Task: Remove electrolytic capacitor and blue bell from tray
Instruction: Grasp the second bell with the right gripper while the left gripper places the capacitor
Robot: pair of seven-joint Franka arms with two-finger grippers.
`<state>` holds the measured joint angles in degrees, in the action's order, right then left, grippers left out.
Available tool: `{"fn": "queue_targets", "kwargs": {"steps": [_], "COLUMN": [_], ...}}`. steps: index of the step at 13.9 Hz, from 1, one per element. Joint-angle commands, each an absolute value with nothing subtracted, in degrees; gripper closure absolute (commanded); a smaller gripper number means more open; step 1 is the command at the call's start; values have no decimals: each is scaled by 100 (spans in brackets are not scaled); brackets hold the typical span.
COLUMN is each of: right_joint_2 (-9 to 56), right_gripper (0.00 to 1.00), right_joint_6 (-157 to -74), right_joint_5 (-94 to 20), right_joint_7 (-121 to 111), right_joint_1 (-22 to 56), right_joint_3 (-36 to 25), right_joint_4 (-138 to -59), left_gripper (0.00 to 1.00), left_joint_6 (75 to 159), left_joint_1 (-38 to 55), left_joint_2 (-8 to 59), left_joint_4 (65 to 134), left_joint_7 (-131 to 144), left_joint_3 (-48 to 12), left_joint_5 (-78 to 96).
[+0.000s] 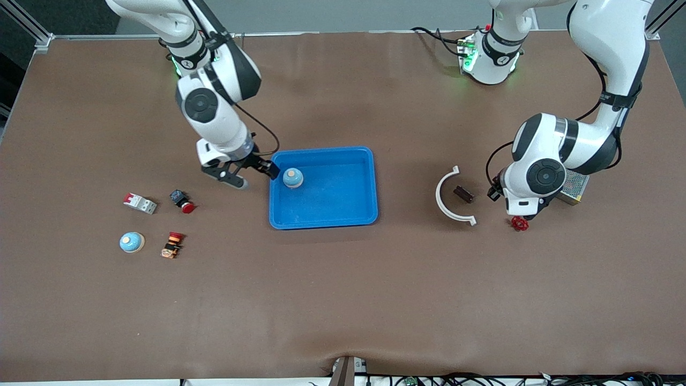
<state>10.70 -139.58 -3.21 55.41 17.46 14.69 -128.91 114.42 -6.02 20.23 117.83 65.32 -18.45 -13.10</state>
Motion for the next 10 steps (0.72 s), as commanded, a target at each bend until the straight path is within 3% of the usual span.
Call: {"fn": "queue_targets", "kwargs": {"steps": [1, 10], "right_joint_2": [1422, 1969], "right_gripper": [0, 0], "right_joint_6": [-14228, -14871], "right_joint_5": [-413, -369], "right_joint_7": [5800, 6231], "right_joint_1": [1977, 2197], "right_joint_3": [1398, 1389], "right_joint_4": [-12858, -12797], "left_gripper": [100, 100], "left_joint_6": [11610, 12313], "left_joint_1": [-694, -1291], "left_joint_2": [2100, 2698], "left_joint_4": [11918, 11909], "left_joint_7": [6390, 6390], "left_joint_3": [-1872, -1863], "left_joint_5": [-1221, -1739]}}
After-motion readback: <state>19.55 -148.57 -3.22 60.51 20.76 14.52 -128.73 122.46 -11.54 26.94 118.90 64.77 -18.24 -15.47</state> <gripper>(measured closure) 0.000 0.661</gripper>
